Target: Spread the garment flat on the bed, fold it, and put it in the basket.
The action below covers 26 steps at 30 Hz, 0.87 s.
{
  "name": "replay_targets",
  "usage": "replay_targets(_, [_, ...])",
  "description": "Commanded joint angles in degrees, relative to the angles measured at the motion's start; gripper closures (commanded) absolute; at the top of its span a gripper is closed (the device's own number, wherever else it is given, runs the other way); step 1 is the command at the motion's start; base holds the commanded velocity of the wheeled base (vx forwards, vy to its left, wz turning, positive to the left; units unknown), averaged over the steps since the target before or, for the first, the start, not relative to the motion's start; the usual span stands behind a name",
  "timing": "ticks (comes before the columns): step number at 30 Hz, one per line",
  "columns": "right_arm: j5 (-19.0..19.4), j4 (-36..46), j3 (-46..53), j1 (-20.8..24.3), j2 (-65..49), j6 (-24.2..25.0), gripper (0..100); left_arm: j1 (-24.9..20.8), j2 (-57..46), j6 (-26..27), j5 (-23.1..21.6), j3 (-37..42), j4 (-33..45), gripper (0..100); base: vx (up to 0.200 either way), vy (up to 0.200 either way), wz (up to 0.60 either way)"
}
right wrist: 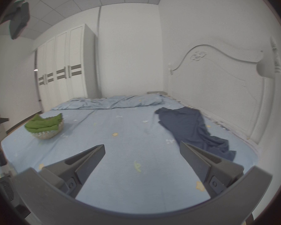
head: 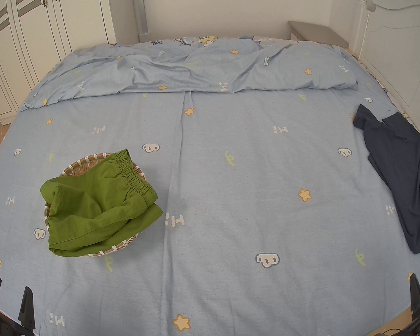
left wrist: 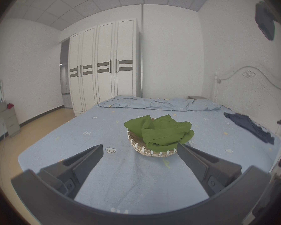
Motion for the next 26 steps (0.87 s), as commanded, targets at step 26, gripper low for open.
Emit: replay_targets(26, [4.20,-1.56,1.90,-0.15,-0.52,0.38,0,-0.09,0.05,2.69,-6.82,1.01,2.34,0,0.000,0.000,0.00])
